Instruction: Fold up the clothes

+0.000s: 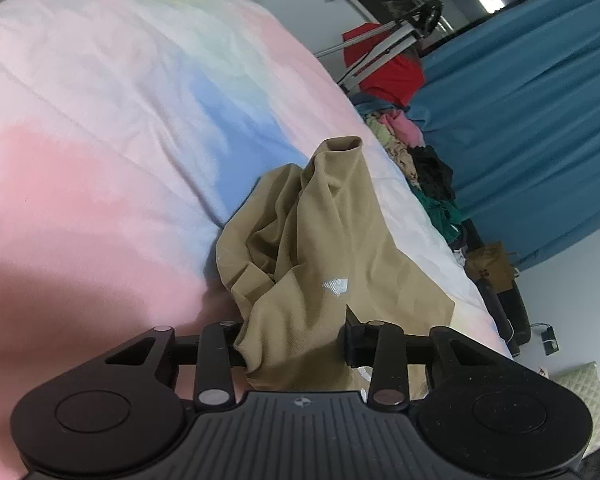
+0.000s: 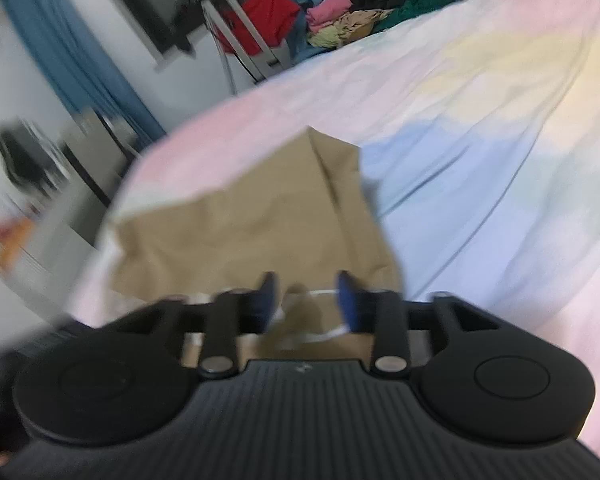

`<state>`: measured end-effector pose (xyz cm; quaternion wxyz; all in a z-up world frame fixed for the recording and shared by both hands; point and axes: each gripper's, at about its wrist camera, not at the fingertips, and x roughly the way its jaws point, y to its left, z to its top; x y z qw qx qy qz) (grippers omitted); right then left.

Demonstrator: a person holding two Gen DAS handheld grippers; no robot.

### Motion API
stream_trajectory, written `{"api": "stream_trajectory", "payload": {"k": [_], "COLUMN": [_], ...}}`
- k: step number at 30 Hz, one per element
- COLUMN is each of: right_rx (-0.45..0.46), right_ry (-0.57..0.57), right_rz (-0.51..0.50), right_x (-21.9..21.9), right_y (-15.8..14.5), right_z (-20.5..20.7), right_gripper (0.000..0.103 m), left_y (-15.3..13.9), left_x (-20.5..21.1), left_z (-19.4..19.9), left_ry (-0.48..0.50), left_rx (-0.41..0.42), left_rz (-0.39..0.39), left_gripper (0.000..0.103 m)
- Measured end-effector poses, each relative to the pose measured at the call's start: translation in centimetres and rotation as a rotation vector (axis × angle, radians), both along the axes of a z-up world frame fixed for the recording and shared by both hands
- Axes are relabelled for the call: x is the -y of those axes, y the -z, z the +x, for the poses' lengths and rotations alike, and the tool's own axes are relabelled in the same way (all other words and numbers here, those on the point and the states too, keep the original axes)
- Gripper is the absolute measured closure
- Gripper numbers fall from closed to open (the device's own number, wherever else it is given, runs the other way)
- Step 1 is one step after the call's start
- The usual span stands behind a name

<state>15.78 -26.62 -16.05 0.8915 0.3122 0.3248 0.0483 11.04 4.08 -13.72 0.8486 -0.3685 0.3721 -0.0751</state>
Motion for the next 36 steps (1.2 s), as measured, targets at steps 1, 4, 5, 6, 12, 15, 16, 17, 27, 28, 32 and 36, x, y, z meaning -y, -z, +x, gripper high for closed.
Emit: {"api": "stream_trajectory", "payload": {"k": [1,4,5,6,12,15,16,17,27,28,32,36], "right_rx": [0.014,0.030,0.014,-0.010,-0.213,-0.235,-0.239,-0.234,-0.129,-0.118,-0.069,-0.009], "right_ry": [-0.001,-0.050,-0.072,-0.091,-0.160,-0.086,-0.058,-0.026,0.178,0.170,0.164,0.176], "right_rz": [0.071,0.343,0.422,0.498,0.749,0.819,0.853,0.875,0.706,0.668,0.585,0.536], "right_x": [0.3,0.6,0.5,0.2,-2.7,-2.4,-2.0,-1.6,-0.1,-0.4,-0.5,0.2], "right_y": [-0.3,-0.2,0.3,1.1,6.5,8.7,9.3,9.6,8.2,7.8,6.2,3.1], "right_z": [-0.5,-2.0,-2.3,-2.5,-1.2,0.1,0.2,0.2,-2.0,-2.0,-2.3,-3.7], "right_gripper": [0.026,0.018,0.018,0.018,0.018,0.018,0.019,0.020,0.062,0.065,0.073,0.076], "left_y": [0.0,0.0,0.1,0.1,0.7,1.1,1.2,1.4,1.5,1.3,0.2,-1.8], "left_x": [0.1,-0.2,-0.4,-0.4,-1.3,-1.9,-2.2,-2.4,-2.3,-2.1,-2.1,-1.1], "left_z": [0.0,-0.1,-0.2,-0.2,0.2,0.7,0.7,0.7,1.0,0.9,0.1,-0.6], "left_ry": [0.001,0.002,0.002,0.003,0.017,0.014,0.011,0.007,0.019,0.020,0.036,0.045], "left_rx": [0.000,0.000,-0.001,-0.001,0.013,0.021,0.024,0.027,0.091,0.099,0.126,0.107], "left_rz": [-0.002,-0.019,-0.025,-0.029,-0.060,-0.114,-0.139,-0.170,-0.231,-0.211,-0.196,-0.186], "left_gripper": [0.065,0.065,0.065,0.065,0.067,0.070,0.071,0.072,0.074,0.074,0.074,0.074]}}
